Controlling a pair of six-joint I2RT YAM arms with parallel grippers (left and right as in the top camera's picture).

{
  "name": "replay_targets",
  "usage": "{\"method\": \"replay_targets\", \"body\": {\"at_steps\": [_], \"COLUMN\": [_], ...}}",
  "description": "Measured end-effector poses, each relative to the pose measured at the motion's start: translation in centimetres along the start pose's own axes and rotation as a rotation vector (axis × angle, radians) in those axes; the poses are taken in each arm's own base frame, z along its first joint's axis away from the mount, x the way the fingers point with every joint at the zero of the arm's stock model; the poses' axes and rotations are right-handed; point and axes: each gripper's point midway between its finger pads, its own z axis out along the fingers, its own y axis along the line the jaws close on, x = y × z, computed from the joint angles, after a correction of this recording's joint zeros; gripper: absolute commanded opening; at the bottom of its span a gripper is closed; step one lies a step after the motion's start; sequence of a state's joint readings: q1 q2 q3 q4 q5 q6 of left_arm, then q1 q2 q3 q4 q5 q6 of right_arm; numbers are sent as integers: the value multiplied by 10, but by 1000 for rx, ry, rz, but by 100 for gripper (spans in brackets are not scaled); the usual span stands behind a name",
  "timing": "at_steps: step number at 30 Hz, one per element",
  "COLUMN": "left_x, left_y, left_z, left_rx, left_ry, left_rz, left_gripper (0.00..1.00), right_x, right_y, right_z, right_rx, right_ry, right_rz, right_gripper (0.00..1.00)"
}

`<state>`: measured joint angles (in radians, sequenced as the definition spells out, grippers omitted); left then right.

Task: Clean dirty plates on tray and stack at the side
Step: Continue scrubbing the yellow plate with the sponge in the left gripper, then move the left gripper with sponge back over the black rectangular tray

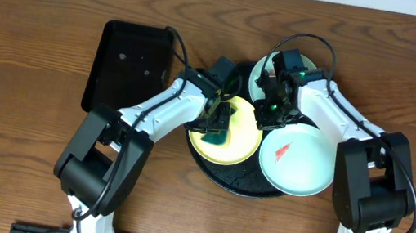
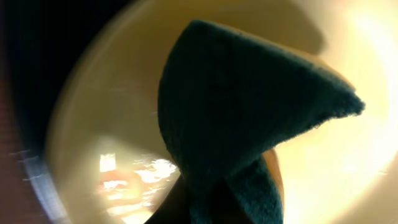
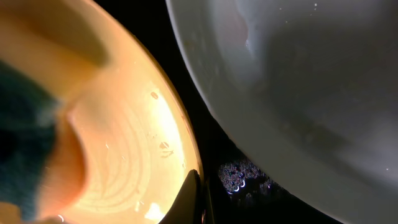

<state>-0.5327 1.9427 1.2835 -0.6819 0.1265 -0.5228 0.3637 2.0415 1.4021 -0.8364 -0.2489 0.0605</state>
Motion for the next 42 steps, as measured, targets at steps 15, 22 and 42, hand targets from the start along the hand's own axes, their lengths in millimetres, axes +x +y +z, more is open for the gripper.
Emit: {"method": "replay_targets", "body": {"at_steps": [15,22,42], "left_x": [-54,-63,-68], "left_y": [61,71,194], "left_z": [-91,-151,-185], "left_rx": [-290,-241,-174], "left_ry": [-409,-552,-516], "left_rz": [-57,-118,-489], "left_gripper": [7,7,8], "right_x": [1,-1,-87], "right_y": [4,5,25], "right_z": [0,-2,-157], "right_rx": [-16,-24,380], "right_ry": [3,-1,-481], "right_rz": [2,2,-209], "right_gripper": [1,1,1]}}
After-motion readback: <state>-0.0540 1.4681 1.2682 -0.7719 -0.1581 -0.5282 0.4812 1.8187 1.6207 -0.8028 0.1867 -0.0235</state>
